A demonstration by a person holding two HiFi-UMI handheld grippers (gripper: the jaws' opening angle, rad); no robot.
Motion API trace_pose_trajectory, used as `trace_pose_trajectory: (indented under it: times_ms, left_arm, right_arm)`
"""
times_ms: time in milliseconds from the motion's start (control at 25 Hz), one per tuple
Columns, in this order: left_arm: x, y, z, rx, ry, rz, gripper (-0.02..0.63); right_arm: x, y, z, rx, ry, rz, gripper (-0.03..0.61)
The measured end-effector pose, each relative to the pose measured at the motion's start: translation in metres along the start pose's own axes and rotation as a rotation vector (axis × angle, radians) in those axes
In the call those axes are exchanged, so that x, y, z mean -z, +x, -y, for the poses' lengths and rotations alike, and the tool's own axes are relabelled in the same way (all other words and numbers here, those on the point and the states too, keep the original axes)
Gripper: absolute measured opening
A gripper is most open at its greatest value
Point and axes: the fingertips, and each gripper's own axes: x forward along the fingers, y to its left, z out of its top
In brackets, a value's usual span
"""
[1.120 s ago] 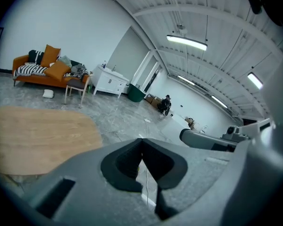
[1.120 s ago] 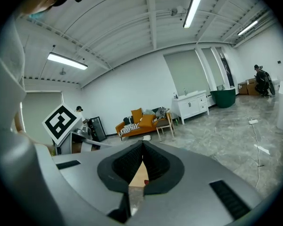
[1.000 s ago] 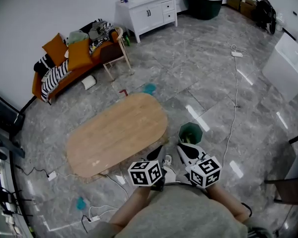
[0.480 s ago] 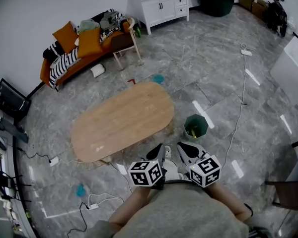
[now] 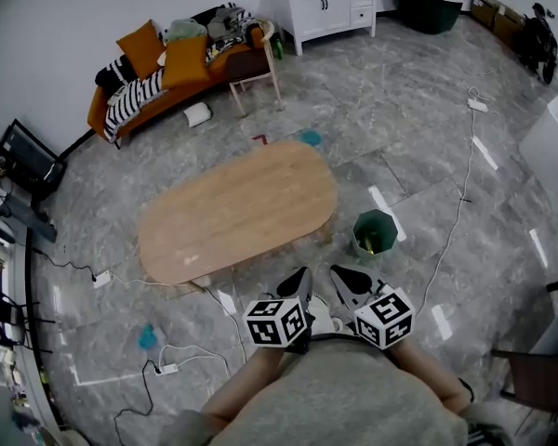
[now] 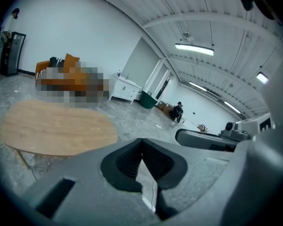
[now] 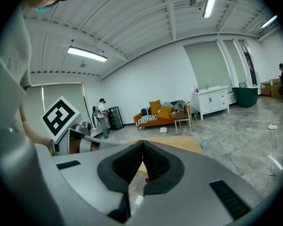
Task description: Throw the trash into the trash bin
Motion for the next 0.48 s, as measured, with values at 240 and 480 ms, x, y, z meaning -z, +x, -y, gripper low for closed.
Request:
trace_pose_trajectory:
  times_ms: [240, 480]
  left_arm:
    - [-0.0042, -0.0044, -0.0064, -0.012, -0.007, 0.014, 0.011]
    - [-0.0062, -0.004, -0.0059, -0.011, -0.001, 0.013, 0.011]
  right_arm:
    - [-0.0019, 0.0062, -0.0063, -0.019, -0.02, -0.004, 0.008]
    - [-0.0026, 0.0081, -0.0096, -0.029, -0.035, -0.003, 0.008]
